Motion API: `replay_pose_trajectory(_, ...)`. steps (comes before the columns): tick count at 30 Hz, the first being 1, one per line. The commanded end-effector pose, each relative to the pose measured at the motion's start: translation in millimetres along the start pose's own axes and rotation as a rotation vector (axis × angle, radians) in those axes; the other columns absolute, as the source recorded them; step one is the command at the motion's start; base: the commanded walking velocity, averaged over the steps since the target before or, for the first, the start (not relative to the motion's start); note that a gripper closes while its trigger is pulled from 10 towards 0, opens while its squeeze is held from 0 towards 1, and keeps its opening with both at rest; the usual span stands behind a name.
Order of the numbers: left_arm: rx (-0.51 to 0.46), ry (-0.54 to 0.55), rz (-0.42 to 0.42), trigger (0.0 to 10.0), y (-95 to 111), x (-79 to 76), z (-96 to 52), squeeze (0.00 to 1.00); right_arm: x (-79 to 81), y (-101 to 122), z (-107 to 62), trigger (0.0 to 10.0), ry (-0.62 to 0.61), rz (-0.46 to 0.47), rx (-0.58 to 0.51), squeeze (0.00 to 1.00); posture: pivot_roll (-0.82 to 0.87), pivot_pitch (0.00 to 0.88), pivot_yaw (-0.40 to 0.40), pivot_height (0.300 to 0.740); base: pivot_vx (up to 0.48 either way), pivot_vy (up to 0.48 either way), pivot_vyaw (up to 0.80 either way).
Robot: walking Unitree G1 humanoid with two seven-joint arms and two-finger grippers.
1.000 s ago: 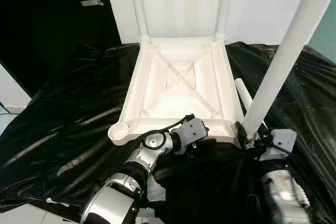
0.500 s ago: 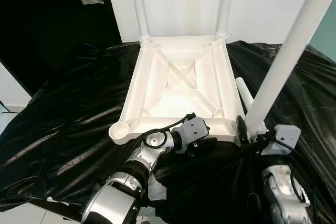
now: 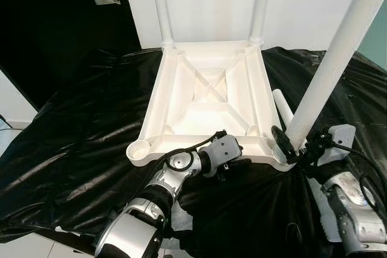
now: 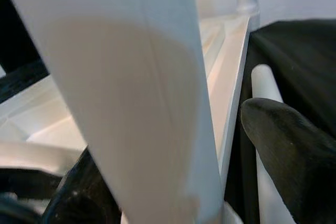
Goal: Building children table
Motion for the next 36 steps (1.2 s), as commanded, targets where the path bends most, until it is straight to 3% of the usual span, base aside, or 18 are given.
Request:
replay_pose_trajectory(1, 0.093, 0.066, -0.083, 10.0, -31.8, -1.8, -5.7, 0.0, 3.0, -1.9, -0.3, 10.0, 0.017, 0.014, 0.007, 0.0, -0.09, 0.0, 0.031, 0.74, 0.0, 0.0, 0.0)
replay_pose_trajectory(5, 0.09, 0.062, -0.082, 10.0, -29.6, -2.7, -3.4, 0.0, 6.2, -5.1, 1.7, 9.6, 0.036, 0.021, 0.022, 0.0, -0.09, 0.0, 0.031, 0.74, 0.0, 0.0, 0.0)
replay_pose_trajectory(6, 0.089, 0.062, -0.082, 10.0, -28.9, -2.8, -2.6, 0.0, 9.0, -5.9, 1.6, 4.4, 0.05, 0.02, 0.025, 0.0, -0.09, 0.0, 0.03, 0.74, 0.0, 0.0, 0.0)
replay_pose_trajectory(7, 0.088, 0.063, -0.082, 10.0, -28.4, -2.7, -2.2, 0.0, 12.3, -6.0, 1.3, 0.0, 0.066, 0.023, 0.023, 0.0, -0.09, 0.0, 0.029, 0.74, 0.0, 0.0, 0.0)
replay_pose_trajectory(10, 0.087, 0.063, -0.082, 10.0, -28.0, -2.8, -1.7, 0.0, 18.4, -5.6, 0.7, 0.0, 0.094, 0.02, 0.019, 0.0, -0.1, 0.0, 0.031, 0.74, 0.0, 0.0, 0.0)
replay_pose_trajectory(14, 0.088, 0.056, -0.081, 10.0, -29.0, -4.9, -1.1, 0.0, 24.5, -9.3, 0.3, 0.0, 0.059, -0.161, 0.053, 0.0, -0.1, 0.0, 0.028, 0.74, 0.0, 0.0, 0.0)
replay_pose_trajectory(17, 0.088, 0.056, -0.081, 10.0, -28.9, -4.8, -1.1, 0.0, 25.4, -14.3, -0.7, 0.0, 0.01, -0.16, 0.089, 0.0, -0.09, 0.0, 0.025, 0.74, 0.0, 0.0, 0.0)
replay_pose_trajectory(20, 0.087, 0.062, -0.083, 10.0, -28.9, -4.1, -1.4, 0.0, 27.5, -25.3, -4.6, 0.0, -0.081, -0.125, 0.158, 0.0, -0.08, 0.0, 0.017, 0.74, 0.0, 0.0, 0.0)
replay_pose_trajectory(24, 0.081, 0.07, -0.09, 10.0, -30.7, -3.4, -4.6, 0.0, 38.3, -45.7, -17.4, 0.0, -0.298, 0.028, 0.272, 0.0, -0.06, 0.0, 0.019, 0.74, 0.0, 0.0, 0.0)
replay_pose_trajectory(29, 0.092, 0.065, -0.092, 10.0, -36.0, -4.6, -8.1, 0.0, 37.7, -42.5, -11.6, 0.0, -0.414, 0.093, 0.236, 0.0, -0.06, 0.0, 0.024, 0.74, 0.0, 0.0, 0.0)
replay_pose_trajectory(30, 0.096, 0.067, -0.092, 10.0, -37.3, -4.0, -9.3, 0.0, 40.0, -30.9, -3.5, 0.0, -0.431, 0.112, 0.162, 0.0, -0.06, 0.0, 0.027, 0.74, 0.0, 0.0, 0.0)
replay_pose_trajectory(35, 0.097, 0.064, -0.087, 10.0, -34.8, -4.0, -6.7, 0.0, 53.4, -14.1, 16.7, 0.0, -0.375, 0.104, 0.06, 0.0, -0.06, 0.0, 0.032, 0.74, 0.0, 0.0, 0.0)
replay_pose_trajectory(36, 0.092, 0.063, -0.086, 10.0, -32.9, -3.9, -5.5, 0.0, 55.1, -14.5, 18.4, 3.8, -0.358, 0.099, 0.064, 0.0, -0.06, 0.0, 0.033, 0.74, 0.0, 0.0, 0.0)
Point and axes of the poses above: a point about 5 cm out from each wrist's last joint towards the gripper, its own z axis pointing out of the wrist towards the gripper, its own y axis along the axis of the wrist's last joint, x = y × z, the point moved 3 cm from there along z, pointing out of the wrist towards the gripper, and after that the axes turned 15 degrees about -z, right-handed, at the moved point
